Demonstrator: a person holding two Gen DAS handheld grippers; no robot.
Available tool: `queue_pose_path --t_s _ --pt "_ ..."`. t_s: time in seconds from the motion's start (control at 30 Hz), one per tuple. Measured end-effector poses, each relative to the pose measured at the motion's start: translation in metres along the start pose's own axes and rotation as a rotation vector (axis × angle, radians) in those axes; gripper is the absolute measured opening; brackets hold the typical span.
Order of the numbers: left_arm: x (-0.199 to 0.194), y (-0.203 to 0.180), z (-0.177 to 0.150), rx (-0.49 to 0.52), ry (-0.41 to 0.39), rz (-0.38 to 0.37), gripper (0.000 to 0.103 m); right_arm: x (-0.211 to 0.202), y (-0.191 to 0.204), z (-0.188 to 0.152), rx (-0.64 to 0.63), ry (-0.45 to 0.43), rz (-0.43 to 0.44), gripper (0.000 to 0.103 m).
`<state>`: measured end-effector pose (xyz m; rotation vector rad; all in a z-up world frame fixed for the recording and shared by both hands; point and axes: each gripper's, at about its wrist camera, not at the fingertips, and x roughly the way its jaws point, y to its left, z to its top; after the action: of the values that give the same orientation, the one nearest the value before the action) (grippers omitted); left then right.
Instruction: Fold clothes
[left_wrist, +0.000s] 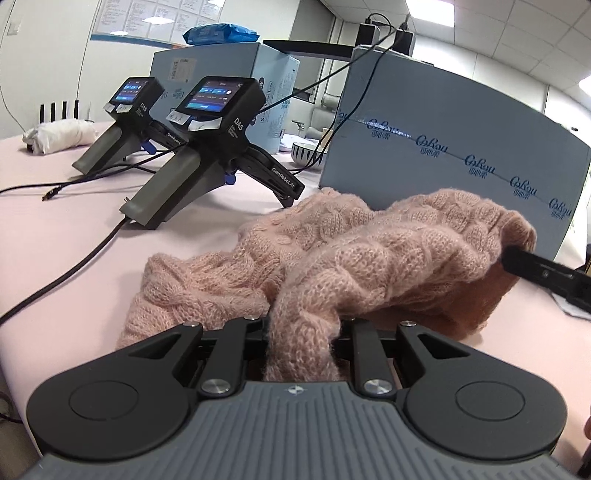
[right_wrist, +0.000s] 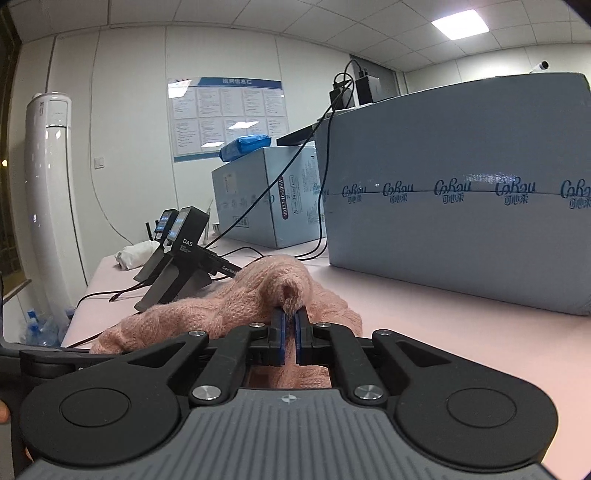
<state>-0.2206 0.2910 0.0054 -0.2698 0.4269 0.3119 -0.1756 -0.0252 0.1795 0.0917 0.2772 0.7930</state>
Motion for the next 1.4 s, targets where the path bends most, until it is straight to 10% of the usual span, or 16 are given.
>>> queue_pose_path --t_s 0.47,0.63,1.17,1.4 --pt "-0.022 -0.034 0.016 0.019 -0.073 0.036 0.016 -0.021 0.01 0.044 0.06 -0.124 0.019 0.004" --pt "-0.031 -0.084 0.03 0.052 -0.075 -0.065 0.016 -0.002 0.047 0.063 0.07 -0.211 -0.006 0.004" --pt "-0.047 -0.303 0.029 0.262 -0.06 -0.642 0.016 -0.262 -0.085 0.068 0.088 -0.458 -0.473 0.004" --pt "-0.029 -0.331 0.004 0.325 -0.013 -0.668 0.016 -0.303 -0.163 0.035 0.168 -0.414 -0.543 0.004"
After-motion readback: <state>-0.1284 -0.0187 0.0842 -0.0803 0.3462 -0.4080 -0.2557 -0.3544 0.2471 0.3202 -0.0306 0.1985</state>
